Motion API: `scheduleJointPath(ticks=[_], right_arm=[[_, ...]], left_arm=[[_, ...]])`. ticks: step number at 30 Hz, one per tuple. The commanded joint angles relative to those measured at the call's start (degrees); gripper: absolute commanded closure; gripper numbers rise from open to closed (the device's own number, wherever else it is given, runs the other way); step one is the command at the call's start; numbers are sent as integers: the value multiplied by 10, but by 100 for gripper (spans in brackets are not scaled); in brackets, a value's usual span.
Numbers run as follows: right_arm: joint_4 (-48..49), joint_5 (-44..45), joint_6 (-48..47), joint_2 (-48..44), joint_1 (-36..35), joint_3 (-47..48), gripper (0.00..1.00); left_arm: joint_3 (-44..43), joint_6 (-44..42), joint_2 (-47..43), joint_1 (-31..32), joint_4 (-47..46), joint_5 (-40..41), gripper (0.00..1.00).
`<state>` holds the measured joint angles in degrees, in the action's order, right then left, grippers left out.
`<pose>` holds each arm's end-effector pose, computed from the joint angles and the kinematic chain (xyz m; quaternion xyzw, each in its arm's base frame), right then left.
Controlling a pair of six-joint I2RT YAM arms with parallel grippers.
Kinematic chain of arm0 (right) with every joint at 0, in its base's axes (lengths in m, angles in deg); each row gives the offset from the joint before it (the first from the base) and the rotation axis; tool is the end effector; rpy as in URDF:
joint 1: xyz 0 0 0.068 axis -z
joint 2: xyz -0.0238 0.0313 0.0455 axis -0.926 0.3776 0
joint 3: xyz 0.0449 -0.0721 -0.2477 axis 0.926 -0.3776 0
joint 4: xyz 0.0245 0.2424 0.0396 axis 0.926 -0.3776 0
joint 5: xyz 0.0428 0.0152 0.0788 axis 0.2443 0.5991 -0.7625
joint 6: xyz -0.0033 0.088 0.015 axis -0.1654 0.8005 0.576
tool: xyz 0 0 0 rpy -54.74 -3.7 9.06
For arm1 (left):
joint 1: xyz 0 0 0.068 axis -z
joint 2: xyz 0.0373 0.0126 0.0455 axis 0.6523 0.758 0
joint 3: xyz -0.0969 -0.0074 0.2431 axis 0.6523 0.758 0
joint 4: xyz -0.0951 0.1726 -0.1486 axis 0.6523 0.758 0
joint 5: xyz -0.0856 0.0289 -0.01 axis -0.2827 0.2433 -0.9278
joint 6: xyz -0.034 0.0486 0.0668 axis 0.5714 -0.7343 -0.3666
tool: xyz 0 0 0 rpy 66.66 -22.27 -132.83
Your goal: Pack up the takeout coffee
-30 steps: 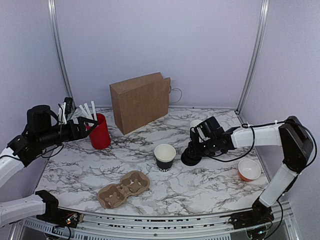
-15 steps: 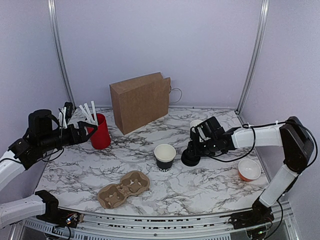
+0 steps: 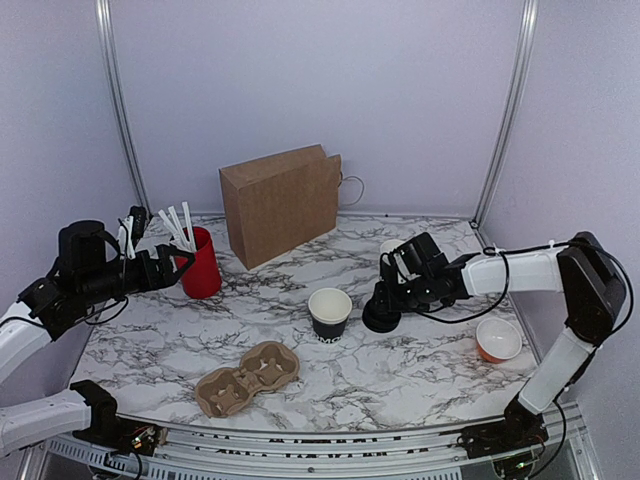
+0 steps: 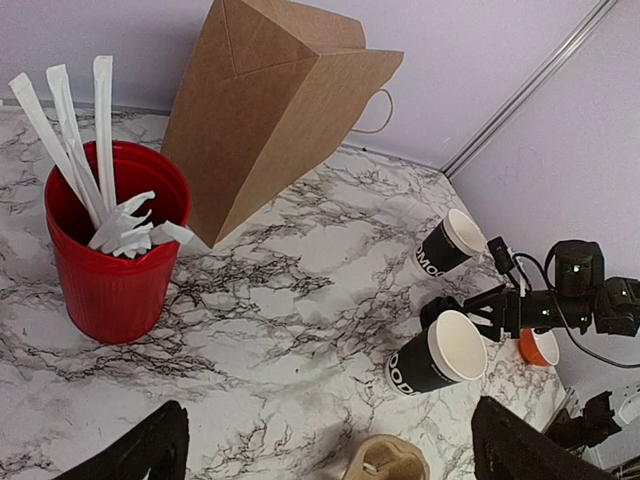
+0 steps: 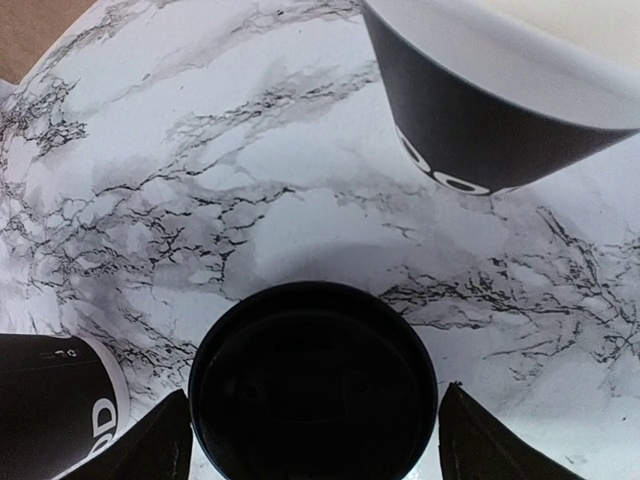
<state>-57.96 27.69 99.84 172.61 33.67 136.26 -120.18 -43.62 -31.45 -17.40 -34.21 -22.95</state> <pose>0.2815 0.1900 0.1346 -0.0623 0.9490 0.1516 0.2694 0.1894 -0.1002 0.2861 0.0421 0.7958 -0.3301 0.5059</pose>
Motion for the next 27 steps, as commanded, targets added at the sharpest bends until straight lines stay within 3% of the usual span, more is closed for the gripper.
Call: scheduleJointPath(ticks=[1, 12, 27], right_arm=[[-5, 13, -8, 17, -1, 27, 19], [-7, 15, -8, 24, -3, 33, 26], [-8, 16, -7, 29, -6, 33, 22]], left_arm=[[6, -9, 0, 2, -1, 6, 1], [6, -12, 4, 2, -1, 8, 1], [6, -13, 2, 2, 0, 8, 1]])
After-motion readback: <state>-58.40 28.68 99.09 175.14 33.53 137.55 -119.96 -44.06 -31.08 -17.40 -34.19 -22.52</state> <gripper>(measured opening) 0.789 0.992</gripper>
